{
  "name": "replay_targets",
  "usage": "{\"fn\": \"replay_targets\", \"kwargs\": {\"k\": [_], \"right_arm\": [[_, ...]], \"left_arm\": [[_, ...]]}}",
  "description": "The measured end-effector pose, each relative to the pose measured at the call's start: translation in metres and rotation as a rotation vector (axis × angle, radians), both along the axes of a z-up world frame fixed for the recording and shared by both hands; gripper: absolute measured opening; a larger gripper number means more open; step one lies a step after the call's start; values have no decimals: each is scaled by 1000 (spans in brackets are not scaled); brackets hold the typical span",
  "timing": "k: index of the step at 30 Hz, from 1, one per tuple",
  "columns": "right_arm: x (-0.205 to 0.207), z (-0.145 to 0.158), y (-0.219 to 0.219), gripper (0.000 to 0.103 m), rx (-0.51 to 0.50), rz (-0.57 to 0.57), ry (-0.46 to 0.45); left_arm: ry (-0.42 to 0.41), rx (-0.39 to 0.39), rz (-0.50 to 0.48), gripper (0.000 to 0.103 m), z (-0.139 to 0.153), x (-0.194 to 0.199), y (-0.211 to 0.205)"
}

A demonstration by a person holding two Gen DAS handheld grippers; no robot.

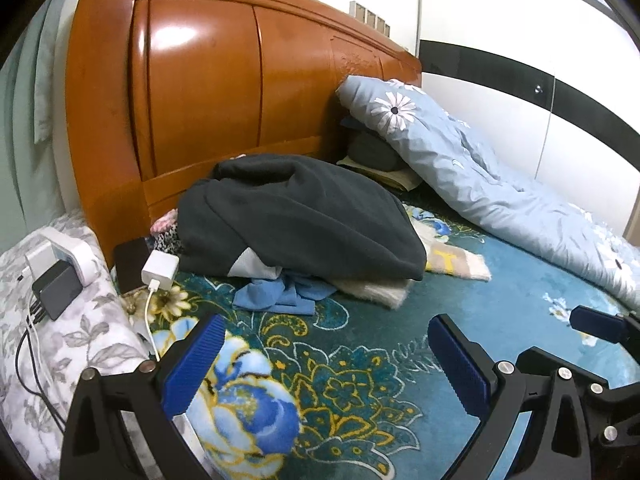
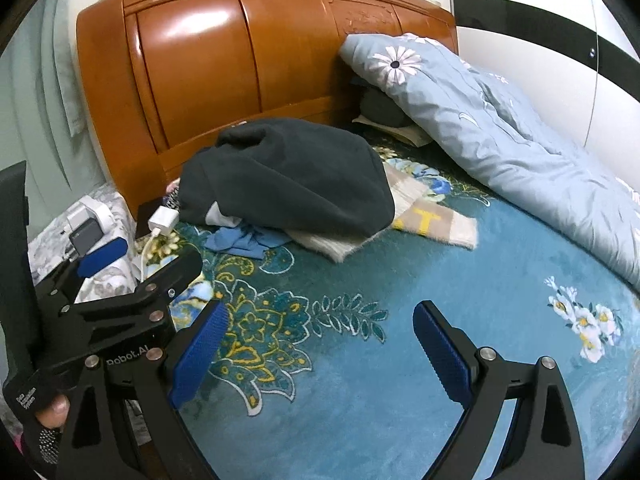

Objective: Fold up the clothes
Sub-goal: 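Move both grippers toward the crumpled black fleece jacket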

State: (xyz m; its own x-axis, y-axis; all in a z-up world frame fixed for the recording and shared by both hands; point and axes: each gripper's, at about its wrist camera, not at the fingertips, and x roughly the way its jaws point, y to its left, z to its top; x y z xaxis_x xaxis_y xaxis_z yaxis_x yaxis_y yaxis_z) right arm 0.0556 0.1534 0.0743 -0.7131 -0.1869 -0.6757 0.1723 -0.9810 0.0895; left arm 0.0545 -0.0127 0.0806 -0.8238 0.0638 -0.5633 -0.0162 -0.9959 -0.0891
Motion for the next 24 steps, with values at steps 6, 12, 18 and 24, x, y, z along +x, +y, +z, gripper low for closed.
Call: {"fn": "replay_targets", "kwargs": {"k": [6,12,18,24], "right_arm": [[5,14,-1,94,-15,11,20],[7,23,-4,94,-12,33,24],[8,29,-5,94,-4,47,35],[1,28,-7,94,9,60,23]], "left_arm": [[33,-20,24,103,15,8,-1],[41,-10,28,103,23,11,-6],[50,-2,18,103,28,12,-7],[36,20,1,103,21,8,-9]]}}
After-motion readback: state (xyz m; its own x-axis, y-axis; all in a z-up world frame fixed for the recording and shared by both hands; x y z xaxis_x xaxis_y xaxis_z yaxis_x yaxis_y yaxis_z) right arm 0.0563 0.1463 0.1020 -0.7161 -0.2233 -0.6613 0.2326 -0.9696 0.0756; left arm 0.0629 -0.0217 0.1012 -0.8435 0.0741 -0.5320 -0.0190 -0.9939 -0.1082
